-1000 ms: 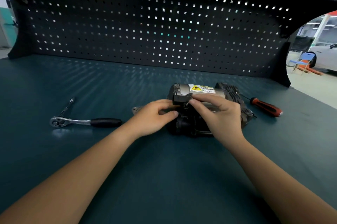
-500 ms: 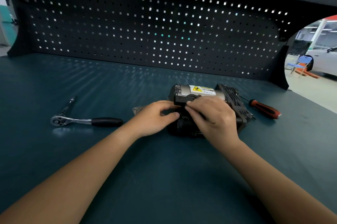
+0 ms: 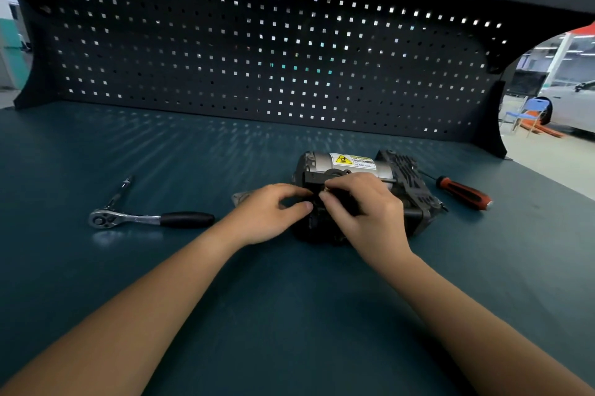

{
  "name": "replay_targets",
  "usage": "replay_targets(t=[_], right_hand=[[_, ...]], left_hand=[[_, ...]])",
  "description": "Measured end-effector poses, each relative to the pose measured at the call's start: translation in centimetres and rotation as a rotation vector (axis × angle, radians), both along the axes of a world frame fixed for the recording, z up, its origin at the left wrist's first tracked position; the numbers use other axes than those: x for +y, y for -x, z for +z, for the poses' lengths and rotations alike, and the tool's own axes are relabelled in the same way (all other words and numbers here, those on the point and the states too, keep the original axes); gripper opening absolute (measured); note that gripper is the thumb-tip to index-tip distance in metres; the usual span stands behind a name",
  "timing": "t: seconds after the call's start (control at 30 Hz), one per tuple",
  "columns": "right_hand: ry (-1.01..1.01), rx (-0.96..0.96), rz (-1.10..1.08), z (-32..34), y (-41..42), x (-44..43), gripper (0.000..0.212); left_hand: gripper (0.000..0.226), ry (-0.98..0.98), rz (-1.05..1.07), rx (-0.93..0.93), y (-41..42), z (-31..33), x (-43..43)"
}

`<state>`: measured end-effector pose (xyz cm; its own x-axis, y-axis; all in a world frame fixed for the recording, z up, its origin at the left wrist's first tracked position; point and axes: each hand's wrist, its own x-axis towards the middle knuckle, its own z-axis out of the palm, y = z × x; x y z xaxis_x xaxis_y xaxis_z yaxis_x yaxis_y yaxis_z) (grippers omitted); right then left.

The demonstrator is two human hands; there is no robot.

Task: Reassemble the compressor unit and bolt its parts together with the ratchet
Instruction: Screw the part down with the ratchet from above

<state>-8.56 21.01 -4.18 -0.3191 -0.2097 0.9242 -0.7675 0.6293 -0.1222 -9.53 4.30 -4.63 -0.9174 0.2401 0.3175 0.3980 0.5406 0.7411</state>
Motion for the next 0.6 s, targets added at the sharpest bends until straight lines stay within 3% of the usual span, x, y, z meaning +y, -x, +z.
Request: replay_targets(t=[0.2,0.33,0.43,0.53,0.6], right_hand=[[0.045,-0.084,0.025,-0.3,0.0,0.0,0.035],[0.009,-0.137,0.064,0.0,0.1,0.3,0.05],[0.048,-0.215,0.092,0.2,0.0,0.6,0.05],[0.059,-0.253,0.12,0.2,-0.1,1.0,0.05],[0.074,-0.265,0.135,0.2,-0.1,1.1,0.048]], left_hand=[[0.022,-0.013,0.013,-0.053,0.1,0.3,-0.1],[0.016,-0.028,0.195,0.011,0.0,2.0,-2.3],[0.03,0.293,0.383,0.091,-1.5,1.6,-6.3],[0.046,0.735,0.466,-0.111,-3.8,0.1,-10.9],[0.045,0.765,0.472,-0.165,-4.9,-0.6,-13.3]])
